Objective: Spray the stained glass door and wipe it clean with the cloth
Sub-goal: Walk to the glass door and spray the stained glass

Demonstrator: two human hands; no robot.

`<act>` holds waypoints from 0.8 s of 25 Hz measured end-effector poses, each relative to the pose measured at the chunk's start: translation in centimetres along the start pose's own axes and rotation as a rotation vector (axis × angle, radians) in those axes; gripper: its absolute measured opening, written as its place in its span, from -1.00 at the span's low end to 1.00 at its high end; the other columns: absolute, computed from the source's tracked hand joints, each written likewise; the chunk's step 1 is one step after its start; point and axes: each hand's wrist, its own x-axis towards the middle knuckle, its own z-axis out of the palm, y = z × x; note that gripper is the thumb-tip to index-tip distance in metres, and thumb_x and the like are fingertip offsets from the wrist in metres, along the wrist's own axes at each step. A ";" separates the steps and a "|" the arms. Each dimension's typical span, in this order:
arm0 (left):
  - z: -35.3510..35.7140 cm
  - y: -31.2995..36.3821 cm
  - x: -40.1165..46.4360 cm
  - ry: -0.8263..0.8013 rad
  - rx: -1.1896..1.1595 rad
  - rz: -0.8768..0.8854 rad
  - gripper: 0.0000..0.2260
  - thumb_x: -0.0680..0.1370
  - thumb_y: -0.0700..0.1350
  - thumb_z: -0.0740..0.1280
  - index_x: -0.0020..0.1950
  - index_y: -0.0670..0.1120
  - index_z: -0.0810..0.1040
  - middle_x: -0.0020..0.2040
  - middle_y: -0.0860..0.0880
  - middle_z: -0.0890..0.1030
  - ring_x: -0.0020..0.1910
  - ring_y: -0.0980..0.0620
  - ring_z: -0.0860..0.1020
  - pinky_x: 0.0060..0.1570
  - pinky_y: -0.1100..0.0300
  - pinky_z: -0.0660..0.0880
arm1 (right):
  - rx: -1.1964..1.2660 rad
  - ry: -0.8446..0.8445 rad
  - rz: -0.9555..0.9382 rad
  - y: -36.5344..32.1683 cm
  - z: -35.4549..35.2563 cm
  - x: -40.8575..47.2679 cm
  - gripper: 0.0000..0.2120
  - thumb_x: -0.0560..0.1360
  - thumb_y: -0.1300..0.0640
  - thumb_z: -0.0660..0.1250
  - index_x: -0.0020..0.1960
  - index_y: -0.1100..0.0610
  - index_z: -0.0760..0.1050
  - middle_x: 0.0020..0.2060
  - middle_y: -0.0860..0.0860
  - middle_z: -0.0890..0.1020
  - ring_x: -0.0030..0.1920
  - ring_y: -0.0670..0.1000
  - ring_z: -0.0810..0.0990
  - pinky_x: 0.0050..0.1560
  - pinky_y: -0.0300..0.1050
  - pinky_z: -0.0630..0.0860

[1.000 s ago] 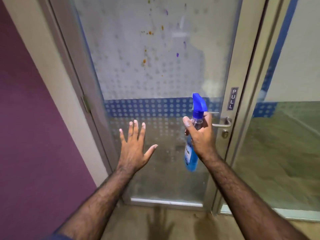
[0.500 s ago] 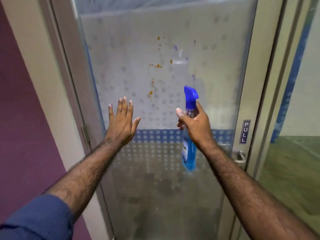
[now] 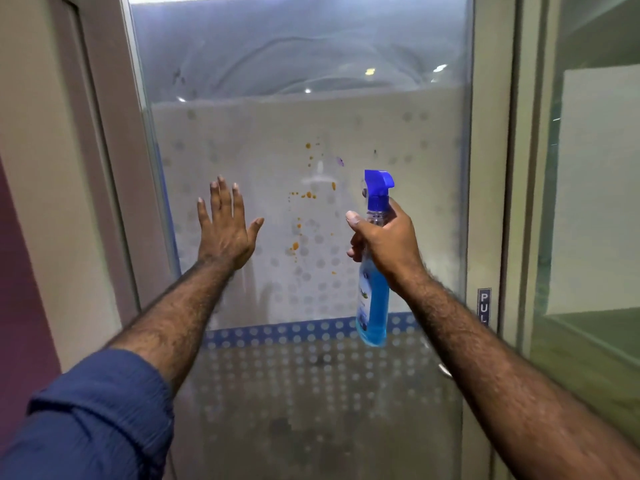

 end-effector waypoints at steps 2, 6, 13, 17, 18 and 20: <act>0.7 -0.3 1.2 0.009 -0.010 0.009 -0.25 0.72 0.24 0.04 0.71 -0.23 -0.08 0.73 -0.28 -0.13 0.73 -0.27 -0.14 0.65 -0.40 -0.05 | 0.017 0.011 0.011 -0.3 0.8 0.6 -0.68 0.63 0.15 0.48 0.34 0.13 0.52 -0.23 0.11 0.59 -0.32 0.02 0.60 -0.24 -0.01 0.70; 1.7 0.0 2.8 0.079 -0.039 -0.010 -0.27 0.73 0.23 0.01 0.72 -0.21 -0.10 0.73 -0.28 -0.11 0.73 -0.27 -0.11 0.64 -0.41 -0.10 | 0.007 0.034 0.011 -1.1 2.0 1.3 -0.72 0.62 0.14 0.48 0.30 0.11 0.54 -0.27 0.09 0.57 -0.33 0.05 0.57 -0.28 -0.01 0.65; 5.1 -0.3 4.7 0.169 -0.132 0.005 -0.22 0.71 0.23 0.11 0.73 -0.11 -0.19 0.74 -0.25 -0.14 0.73 -0.27 -0.13 0.65 -0.40 -0.11 | -0.127 0.071 -0.003 -1.6 3.5 2.2 -0.74 0.64 0.02 0.46 0.22 0.13 0.51 -0.26 0.12 0.60 -0.36 0.08 0.60 -0.27 0.00 0.66; 5.6 -0.3 4.8 0.187 -0.136 0.005 -0.24 0.71 0.24 0.06 0.73 -0.11 -0.20 0.74 -0.25 -0.16 0.73 -0.28 -0.14 0.65 -0.40 -0.12 | -0.159 0.085 0.009 -1.8 4.1 1.6 -0.62 0.65 -0.14 0.43 0.14 0.19 0.51 -0.30 0.14 0.62 -0.40 0.10 0.62 -0.30 -0.02 0.65; 5.7 -0.3 4.8 0.186 -0.138 0.003 -0.24 0.70 0.25 0.04 0.73 -0.10 -0.21 0.74 -0.25 -0.16 0.73 -0.28 -0.15 0.65 -0.40 -0.11 | -0.164 0.082 0.011 -2.0 4.3 1.3 -0.61 0.65 -0.15 0.42 0.11 0.19 0.51 -0.32 0.15 0.62 -0.41 0.11 0.62 -0.30 -0.02 0.65; 5.5 -0.3 4.9 0.182 -0.145 0.005 -0.25 0.70 0.26 0.02 0.73 -0.10 -0.21 0.74 -0.24 -0.16 0.73 -0.27 -0.14 0.65 -0.40 -0.12 | -0.211 0.093 -0.003 -2.5 4.8 0.7 -0.63 0.65 -0.15 0.42 -0.01 0.15 0.47 -0.32 0.19 0.63 -0.42 0.11 0.64 -0.33 -0.05 0.63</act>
